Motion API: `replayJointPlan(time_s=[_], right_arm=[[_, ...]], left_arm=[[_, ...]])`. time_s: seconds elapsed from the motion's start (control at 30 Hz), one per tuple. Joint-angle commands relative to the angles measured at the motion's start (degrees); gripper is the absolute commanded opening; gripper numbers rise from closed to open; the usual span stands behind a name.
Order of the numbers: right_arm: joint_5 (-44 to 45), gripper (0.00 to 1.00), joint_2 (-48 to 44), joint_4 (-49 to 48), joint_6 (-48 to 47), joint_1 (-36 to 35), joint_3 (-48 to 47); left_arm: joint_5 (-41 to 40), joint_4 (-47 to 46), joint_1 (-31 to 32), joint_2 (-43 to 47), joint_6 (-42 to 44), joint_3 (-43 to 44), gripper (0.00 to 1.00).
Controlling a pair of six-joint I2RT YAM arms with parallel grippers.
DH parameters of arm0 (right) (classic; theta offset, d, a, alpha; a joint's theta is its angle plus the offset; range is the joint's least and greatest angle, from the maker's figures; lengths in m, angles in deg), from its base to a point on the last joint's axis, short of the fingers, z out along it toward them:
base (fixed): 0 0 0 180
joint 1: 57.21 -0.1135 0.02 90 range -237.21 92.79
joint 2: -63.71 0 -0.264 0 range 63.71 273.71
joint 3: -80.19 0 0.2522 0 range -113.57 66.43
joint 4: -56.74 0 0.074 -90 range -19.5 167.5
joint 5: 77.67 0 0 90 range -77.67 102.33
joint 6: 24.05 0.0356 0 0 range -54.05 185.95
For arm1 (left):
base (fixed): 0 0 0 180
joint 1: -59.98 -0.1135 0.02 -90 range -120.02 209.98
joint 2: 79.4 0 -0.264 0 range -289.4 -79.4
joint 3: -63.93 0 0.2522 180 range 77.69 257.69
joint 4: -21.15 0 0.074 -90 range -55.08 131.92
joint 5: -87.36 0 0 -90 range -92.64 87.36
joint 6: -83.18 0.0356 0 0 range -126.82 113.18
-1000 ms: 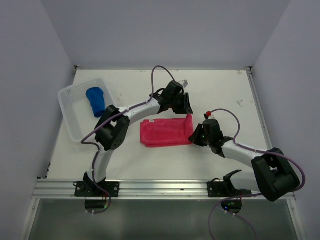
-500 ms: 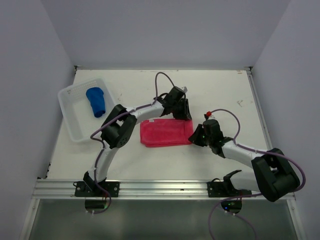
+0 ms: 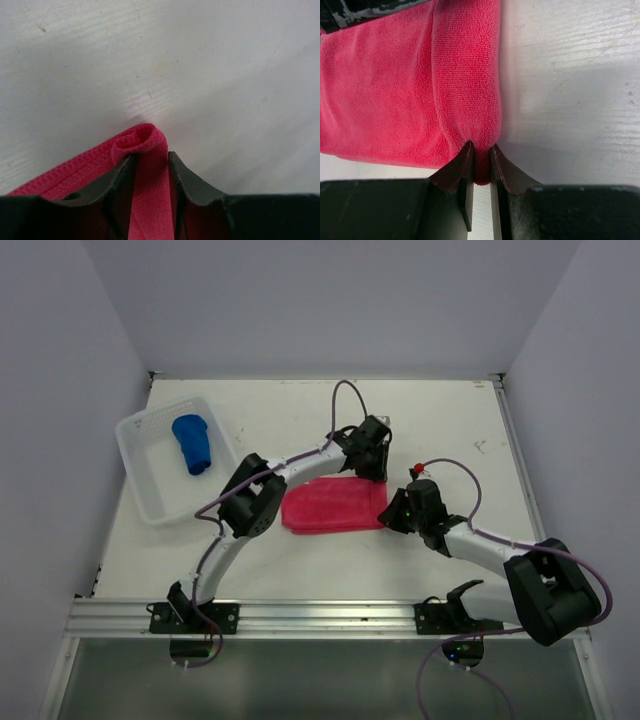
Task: Roll the towels
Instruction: Roll the towel
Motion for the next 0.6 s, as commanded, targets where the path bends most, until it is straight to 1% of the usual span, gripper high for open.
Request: replayJointPlan(time_s=[0.0, 0.07, 0.17, 0.43, 0.47, 0.5, 0.57], right_arm=[[3.8, 0.00, 0.6, 3.5, -1.9, 0.2, 1.6], [3.5, 0.00, 1.4, 2.8, -1.8, 0.0, 1.6], [3.3, 0.00, 2.1, 2.2, -1.6, 0.0, 1.6], [3.8, 0.00, 2.0, 1.8, -1.6, -0.1, 2.0], [3.8, 0.00, 1.7, 1.8, -1.6, -0.1, 2.1], [4.0, 0.00, 1.4, 1.8, -1.7, 0.0, 2.2], [4.0, 0.00, 1.1, 2.1, -1.9, 0.0, 2.0]], left_arm=[[-9.0, 8.6, 1.9, -2.5, 4.0, 7.0, 0.36], [-11.3, 10.9, 2.8, -2.9, 4.3, 8.7, 0.36], [-12.9, 12.3, 3.4, -3.3, 3.8, 9.2, 0.36], [-14.5, 14.6, 4.3, -5.4, 1.5, 10.6, 0.37], [-15.1, 14.8, 4.5, -6.0, 1.3, 10.7, 0.36], [-15.5, 15.1, 4.6, -6.2, 1.0, 10.7, 0.32], [-16.0, 15.9, 4.7, -6.7, 0.5, 10.7, 0.29]])
